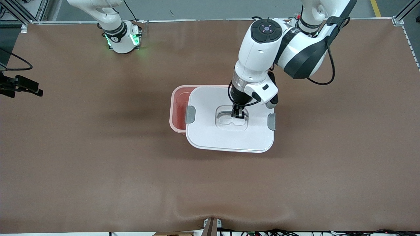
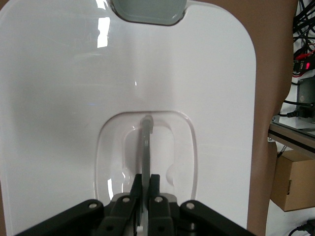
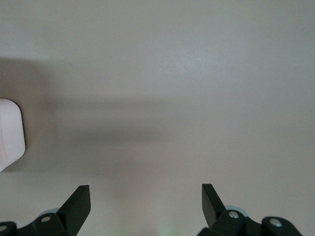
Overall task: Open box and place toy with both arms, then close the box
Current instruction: 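Carry the white lid over the box and lower it with the left gripper, then press the lid down onto the box with the left gripper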
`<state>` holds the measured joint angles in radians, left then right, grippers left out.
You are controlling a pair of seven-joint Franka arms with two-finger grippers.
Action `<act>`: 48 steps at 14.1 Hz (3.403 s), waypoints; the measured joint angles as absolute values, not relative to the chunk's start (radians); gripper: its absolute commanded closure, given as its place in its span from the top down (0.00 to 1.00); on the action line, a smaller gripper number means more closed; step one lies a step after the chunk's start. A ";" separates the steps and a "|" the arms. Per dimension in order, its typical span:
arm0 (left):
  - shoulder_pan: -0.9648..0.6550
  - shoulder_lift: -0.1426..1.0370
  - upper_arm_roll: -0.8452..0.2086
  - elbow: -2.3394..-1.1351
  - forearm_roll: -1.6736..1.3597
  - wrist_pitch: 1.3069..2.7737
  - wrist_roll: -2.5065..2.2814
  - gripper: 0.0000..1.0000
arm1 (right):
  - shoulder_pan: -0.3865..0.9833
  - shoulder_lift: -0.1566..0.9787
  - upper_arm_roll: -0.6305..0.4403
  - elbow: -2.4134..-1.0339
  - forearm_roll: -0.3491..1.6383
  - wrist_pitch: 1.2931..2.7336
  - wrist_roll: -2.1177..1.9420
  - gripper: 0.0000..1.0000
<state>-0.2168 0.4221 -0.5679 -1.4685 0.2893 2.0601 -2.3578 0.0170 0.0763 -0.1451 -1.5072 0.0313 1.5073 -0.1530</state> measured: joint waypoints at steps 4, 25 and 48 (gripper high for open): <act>-0.225 0.444 -0.566 -1.465 0.323 2.070 -2.365 0.00 | 0.019 0.079 -0.145 -1.504 0.031 1.506 -0.153 1.00; -0.381 0.561 -0.556 -1.421 0.523 2.108 -2.651 0.00 | 0.033 0.092 -0.145 -1.503 0.053 1.491 -0.081 1.00; -0.481 0.567 -0.556 -1.514 0.586 2.079 -2.761 0.00 | 0.032 0.091 -0.152 -1.502 0.053 1.497 -0.071 1.00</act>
